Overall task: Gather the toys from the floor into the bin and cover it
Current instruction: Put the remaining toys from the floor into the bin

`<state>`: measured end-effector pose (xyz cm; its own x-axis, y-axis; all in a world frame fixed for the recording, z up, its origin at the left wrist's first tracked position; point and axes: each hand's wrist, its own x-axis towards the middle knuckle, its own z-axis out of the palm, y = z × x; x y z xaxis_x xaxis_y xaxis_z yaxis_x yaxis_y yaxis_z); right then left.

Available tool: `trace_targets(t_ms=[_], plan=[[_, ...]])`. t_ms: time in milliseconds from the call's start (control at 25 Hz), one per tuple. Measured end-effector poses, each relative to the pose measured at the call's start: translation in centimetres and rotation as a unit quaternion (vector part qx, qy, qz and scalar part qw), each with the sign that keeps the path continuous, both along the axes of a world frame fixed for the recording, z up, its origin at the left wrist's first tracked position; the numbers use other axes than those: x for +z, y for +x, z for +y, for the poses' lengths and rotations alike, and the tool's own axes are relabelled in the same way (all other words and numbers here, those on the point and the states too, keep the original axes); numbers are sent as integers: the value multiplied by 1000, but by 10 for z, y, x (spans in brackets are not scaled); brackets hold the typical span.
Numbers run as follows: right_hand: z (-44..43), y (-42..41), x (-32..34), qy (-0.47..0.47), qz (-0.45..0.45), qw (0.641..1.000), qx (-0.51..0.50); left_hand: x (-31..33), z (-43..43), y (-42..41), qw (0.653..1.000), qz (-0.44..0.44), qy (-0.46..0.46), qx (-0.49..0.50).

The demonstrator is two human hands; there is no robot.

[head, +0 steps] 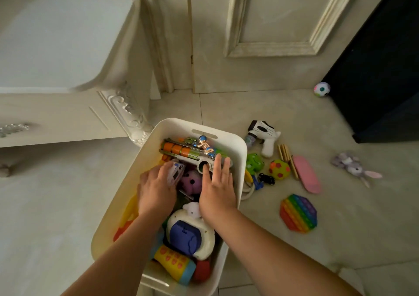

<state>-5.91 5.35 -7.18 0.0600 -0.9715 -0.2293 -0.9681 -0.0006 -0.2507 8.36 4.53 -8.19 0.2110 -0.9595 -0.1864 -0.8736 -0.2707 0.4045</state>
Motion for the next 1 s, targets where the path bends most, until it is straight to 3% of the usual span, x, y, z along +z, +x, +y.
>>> trace_targets(t_ms=[80, 160, 240, 320, 400, 560, 760, 880, 1000], plan=[[-1, -2, 4, 19, 1, 1000, 6, 4, -9, 5, 998, -50, 34, 10], [-5, -1, 11, 24, -30, 999, 5, 12, -15, 1, 997, -41, 54, 23], [-10, -7, 21, -44, -145, 988, -20, 24, -24, -16, 999, -13, -20, 29], [-16, -26, 30, -180, -264, 945, -75, 39, -34, -43, 989, 22, -145, 8], [-26, -60, 31, -280, -292, 904, -135, 53, -43, -77, 970, 44, -236, -47], [-58, -141, 16, -267, -273, 881, -278, 69, -57, -156, 944, 134, -265, -142], [-91, -233, -32, -78, -249, 906, -333, 39, -60, -247, 942, 250, -97, -203], [-118, -243, -62, -37, -233, 926, -295, 0, -71, -257, 948, 288, 97, -93], [-154, -235, -89, 2, -218, 947, -235, -28, -83, -253, 939, 317, 132, 12]])
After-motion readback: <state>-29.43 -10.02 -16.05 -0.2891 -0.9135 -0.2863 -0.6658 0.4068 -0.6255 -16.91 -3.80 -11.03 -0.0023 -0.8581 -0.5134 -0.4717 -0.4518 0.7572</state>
